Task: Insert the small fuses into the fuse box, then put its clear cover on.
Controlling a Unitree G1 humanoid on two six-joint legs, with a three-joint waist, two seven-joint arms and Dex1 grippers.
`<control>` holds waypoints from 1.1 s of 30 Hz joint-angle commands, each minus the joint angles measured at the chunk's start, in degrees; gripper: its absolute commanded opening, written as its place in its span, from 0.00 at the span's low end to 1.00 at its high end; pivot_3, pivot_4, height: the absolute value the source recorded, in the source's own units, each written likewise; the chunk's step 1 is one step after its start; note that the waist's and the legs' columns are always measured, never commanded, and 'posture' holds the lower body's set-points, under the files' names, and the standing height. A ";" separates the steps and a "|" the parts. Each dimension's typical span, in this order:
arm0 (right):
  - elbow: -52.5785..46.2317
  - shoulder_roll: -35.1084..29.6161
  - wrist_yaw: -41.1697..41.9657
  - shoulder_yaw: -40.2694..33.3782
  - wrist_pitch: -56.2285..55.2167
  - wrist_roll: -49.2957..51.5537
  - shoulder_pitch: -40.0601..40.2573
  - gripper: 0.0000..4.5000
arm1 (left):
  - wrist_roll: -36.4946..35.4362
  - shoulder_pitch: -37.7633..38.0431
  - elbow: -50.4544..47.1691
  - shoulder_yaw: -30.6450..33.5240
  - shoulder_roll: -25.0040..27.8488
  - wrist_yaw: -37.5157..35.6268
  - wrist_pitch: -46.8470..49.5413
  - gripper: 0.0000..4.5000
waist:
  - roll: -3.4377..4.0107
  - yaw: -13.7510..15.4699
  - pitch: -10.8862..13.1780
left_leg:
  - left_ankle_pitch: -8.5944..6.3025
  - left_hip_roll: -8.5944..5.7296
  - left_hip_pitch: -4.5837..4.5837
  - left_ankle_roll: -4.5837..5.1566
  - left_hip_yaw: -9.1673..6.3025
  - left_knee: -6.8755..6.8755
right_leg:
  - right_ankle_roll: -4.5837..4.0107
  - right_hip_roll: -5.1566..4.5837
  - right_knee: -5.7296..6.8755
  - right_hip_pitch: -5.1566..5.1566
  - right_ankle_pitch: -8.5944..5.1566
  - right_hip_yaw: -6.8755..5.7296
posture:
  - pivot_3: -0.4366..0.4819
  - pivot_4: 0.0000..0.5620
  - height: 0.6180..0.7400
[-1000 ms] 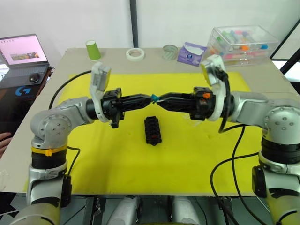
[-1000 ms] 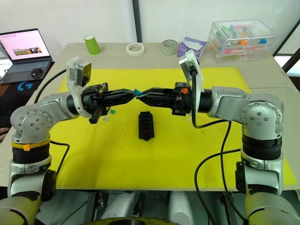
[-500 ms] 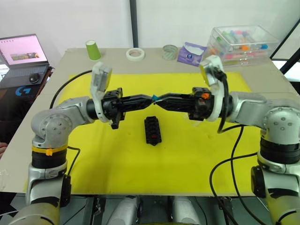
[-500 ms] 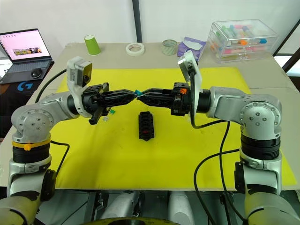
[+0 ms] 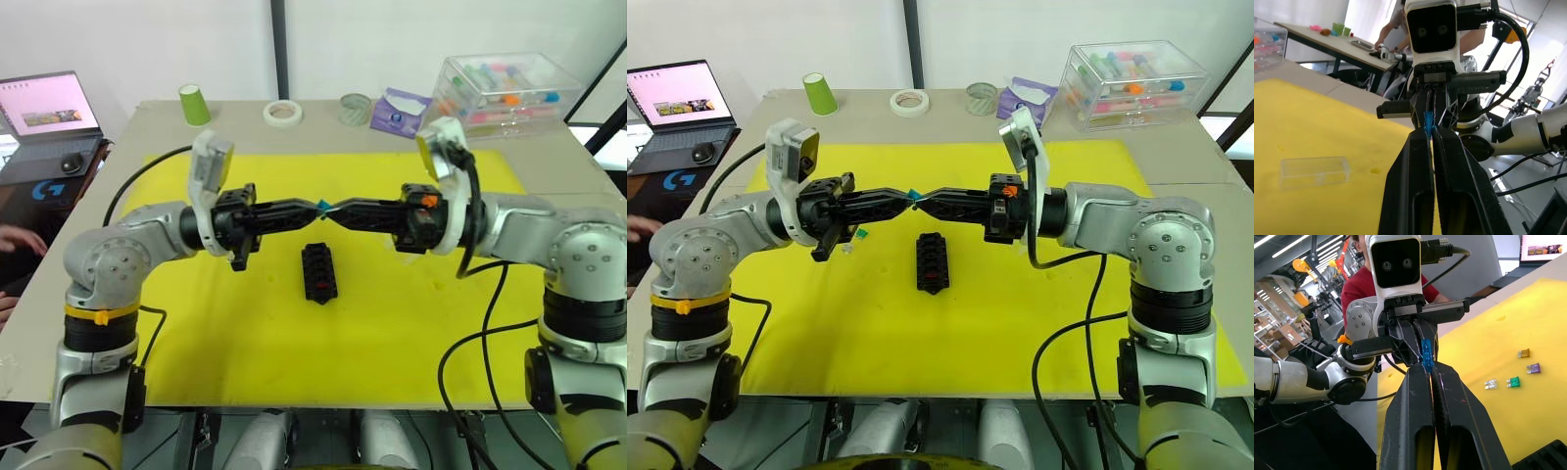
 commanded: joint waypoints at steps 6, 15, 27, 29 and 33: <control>-1.17 -3.71 3.71 1.44 -3.35 -6.94 -2.44 0.00 | -0.34 6.87 -7.26 1.68 6.82 -1.62 -0.54 0.70 | 0.03 -0.15 0.02 | 0.00 0.00 0.00 0.00 0.01 -0.04 | 0.00 0.00 -0.02 -0.02 0.00 0.00 | 0.48 0.27 1.00; -4.60 -9.97 12.81 11.28 -10.54 -23.27 -2.41 0.00 | 13.47 29.38 -20.37 1.46 6.12 1.56 -19.19 0.99 | 0.06 0.34 0.04 | 0.00 0.03 -0.01 0.00 0.04 -0.11 | 0.00 0.00 -0.21 0.02 0.00 0.02 | 0.48 0.27 1.00; -1.14 -13.23 24.70 21.34 -22.05 -41.54 -4.07 0.00 | 33.05 35.45 -12.35 -4.70 2.02 0.07 -46.44 0.99 | 0.05 1.46 0.05 | -0.01 0.04 0.01 0.02 0.09 -0.09 | -0.03 -0.01 -0.31 0.10 0.02 -0.01 | 0.48 0.27 1.00; -1.14 -13.99 26.60 23.02 -24.87 -44.95 -3.20 0.00 | 34.61 35.43 -10.69 -5.83 2.48 -0.02 -47.27 0.99 | 0.05 1.46 0.05 | -0.01 0.04 0.02 0.02 0.09 -0.10 | -0.03 0.00 -0.31 0.09 0.02 -0.03 | 0.48 0.27 1.00; 1.09 -13.49 28.89 25.09 -29.24 -50.10 -3.01 0.00 | 34.05 33.22 -7.96 -6.99 0.86 -0.10 -48.37 0.99 | 0.05 1.51 0.05 | -0.01 0.04 0.01 0.02 0.08 -0.09 | -0.02 0.00 -0.31 0.10 0.03 -0.04 | 0.48 0.27 1.00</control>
